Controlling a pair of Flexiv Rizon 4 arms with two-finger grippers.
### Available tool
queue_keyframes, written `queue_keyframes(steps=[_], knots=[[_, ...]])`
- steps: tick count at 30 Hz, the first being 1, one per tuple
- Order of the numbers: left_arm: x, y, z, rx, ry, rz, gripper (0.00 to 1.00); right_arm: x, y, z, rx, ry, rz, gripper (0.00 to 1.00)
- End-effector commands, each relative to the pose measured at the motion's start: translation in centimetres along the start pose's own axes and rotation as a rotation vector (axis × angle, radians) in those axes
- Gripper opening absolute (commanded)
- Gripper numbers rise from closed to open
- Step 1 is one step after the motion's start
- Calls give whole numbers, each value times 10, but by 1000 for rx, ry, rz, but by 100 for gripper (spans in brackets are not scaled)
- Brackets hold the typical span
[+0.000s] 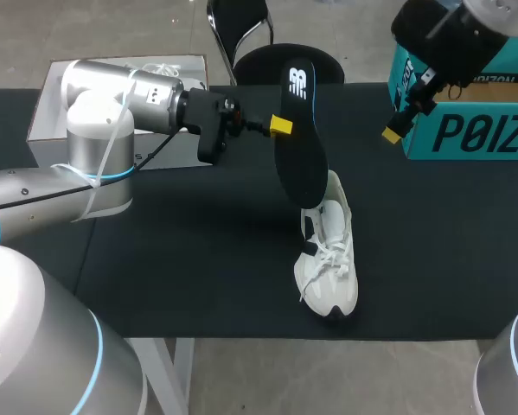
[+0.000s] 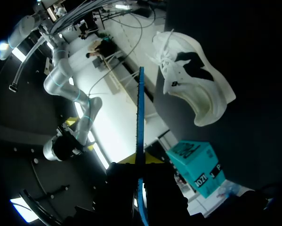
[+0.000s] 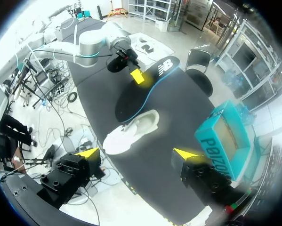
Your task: Take the shoe out of the shoebox, open the shoe tongue, remove and reinsert the insole, then place the shoe into the shoebox
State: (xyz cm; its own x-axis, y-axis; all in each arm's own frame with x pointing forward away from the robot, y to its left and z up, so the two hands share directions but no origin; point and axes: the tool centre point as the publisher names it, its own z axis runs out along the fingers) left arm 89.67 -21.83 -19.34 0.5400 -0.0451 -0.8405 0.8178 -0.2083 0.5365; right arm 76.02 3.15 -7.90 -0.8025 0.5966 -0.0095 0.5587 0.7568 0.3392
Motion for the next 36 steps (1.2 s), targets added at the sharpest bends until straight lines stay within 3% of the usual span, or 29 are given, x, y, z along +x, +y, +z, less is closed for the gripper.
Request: queue_keyframes(steps=[1,6,13,26,36], knots=[[1,0,0,1,0,2,0,-26,6,12,-49,113,40,100],[1,0,0,1,0,2,0,-45,-1,34,-189,293,141,100],[1,0,0,1,0,2,0,-48,4,48,-228,367,190,100],[1,0,0,1,0,2,0,-50,20,68,-314,406,226,100],[1,0,0,1,0,2,0,-54,35,77,-442,396,256,100]])
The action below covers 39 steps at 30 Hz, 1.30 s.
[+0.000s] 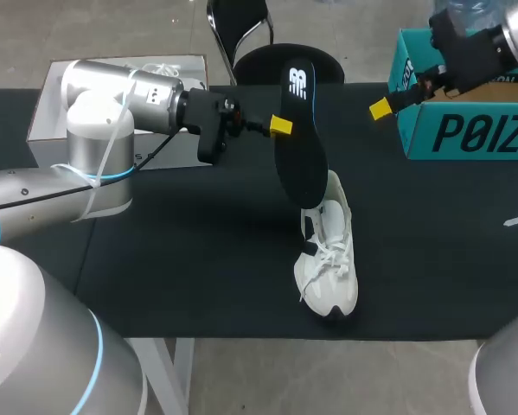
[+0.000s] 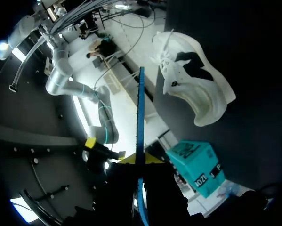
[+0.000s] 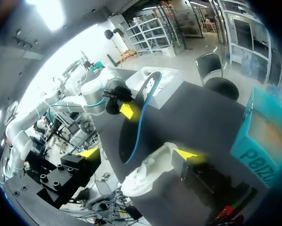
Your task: Take the shoe out of the shoebox, open the shoe tongue, remove and reinsert the insole, then place the shoe into the shoebox
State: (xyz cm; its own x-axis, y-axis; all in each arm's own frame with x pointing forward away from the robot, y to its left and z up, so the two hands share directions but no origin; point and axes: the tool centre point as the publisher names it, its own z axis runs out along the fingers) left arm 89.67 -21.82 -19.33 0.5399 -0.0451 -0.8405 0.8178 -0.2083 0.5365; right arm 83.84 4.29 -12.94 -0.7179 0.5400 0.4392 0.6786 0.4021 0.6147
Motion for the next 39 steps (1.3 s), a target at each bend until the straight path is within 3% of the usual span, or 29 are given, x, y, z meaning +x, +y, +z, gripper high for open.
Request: queue_keyframes(steps=[1,11,17,39], knots=[[1,0,0,1,0,2,0,-4,-2,12,-50,12,-1,100],[1,0,0,1,0,2,0,-13,-3,44,-77,69,27,100],[1,0,0,1,0,2,0,-14,6,59,-108,103,32,100],[1,0,0,1,0,2,0,-6,33,96,-106,183,4,100]])
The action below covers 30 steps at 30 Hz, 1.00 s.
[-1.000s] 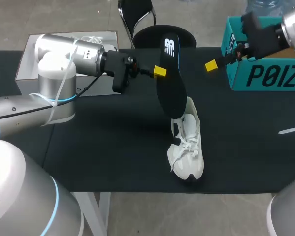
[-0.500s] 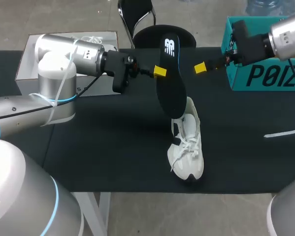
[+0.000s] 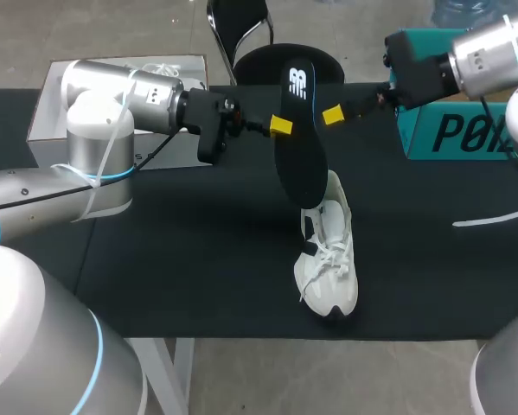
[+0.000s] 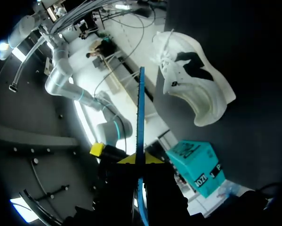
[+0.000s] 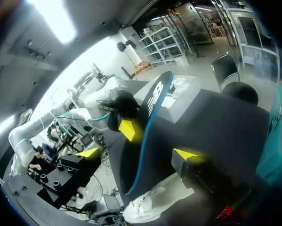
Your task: Take the shoe out of the shoebox, open the shoe tongue, remove and reinsert the insole, then place the shoe into the shoebox
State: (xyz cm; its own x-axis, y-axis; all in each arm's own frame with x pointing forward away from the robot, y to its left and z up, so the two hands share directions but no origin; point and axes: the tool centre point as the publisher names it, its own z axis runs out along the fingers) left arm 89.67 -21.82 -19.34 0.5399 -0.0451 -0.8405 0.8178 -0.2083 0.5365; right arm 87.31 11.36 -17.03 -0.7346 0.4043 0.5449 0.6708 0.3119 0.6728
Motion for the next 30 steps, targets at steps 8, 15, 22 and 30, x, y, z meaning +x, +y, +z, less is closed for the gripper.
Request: queue_keyframes(steps=[8,15,22,30], knots=[[1,0,0,1,0,2,0,4,6,28,-4,34,-10,100],[1,0,0,1,0,2,0,7,1,41,16,52,-1,100],[1,0,0,1,0,2,0,11,-4,48,35,59,6,100],[1,0,0,1,0,2,0,11,-6,49,38,51,13,36]])
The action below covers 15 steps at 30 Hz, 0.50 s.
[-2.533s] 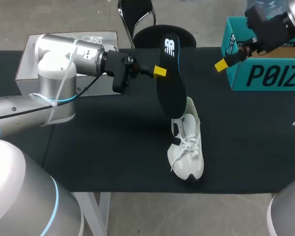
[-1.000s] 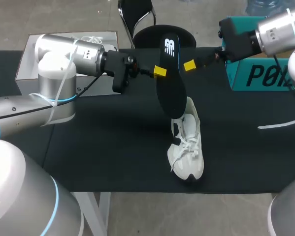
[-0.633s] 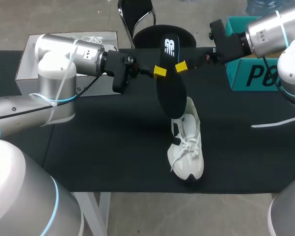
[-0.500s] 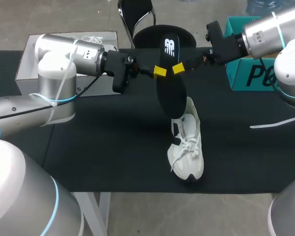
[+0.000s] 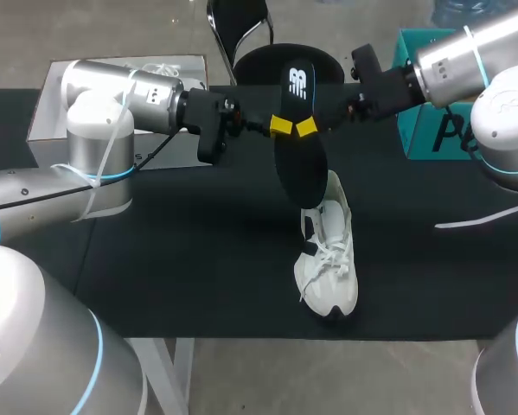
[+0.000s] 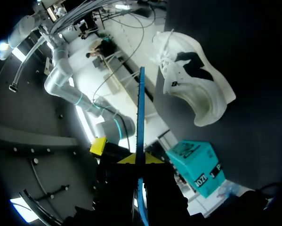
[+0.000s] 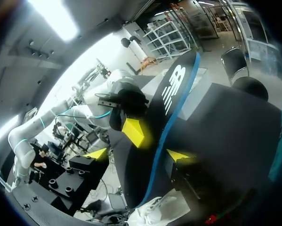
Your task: Take the shoe out of the shoebox, open the shoe tongue, remove and reinsert the insole, then place the shoe into the shoebox
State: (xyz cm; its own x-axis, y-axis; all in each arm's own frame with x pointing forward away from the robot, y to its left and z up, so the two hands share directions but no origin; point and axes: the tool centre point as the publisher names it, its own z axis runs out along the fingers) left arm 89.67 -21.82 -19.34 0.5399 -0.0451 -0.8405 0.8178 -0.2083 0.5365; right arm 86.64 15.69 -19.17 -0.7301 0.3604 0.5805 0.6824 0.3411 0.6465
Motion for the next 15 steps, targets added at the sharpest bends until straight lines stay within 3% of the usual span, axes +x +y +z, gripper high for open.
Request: queue_keyframes(steps=[1,4,8,15], knots=[[1,0,0,1,0,2,0,1,-1,3,-1,-5,2,31],[1,0,0,1,0,2,0,1,-2,5,1,-6,3,11],[1,0,0,1,0,2,0,1,-3,8,6,-4,4,14],[1,0,0,1,0,2,0,0,-6,12,9,0,9,0]])
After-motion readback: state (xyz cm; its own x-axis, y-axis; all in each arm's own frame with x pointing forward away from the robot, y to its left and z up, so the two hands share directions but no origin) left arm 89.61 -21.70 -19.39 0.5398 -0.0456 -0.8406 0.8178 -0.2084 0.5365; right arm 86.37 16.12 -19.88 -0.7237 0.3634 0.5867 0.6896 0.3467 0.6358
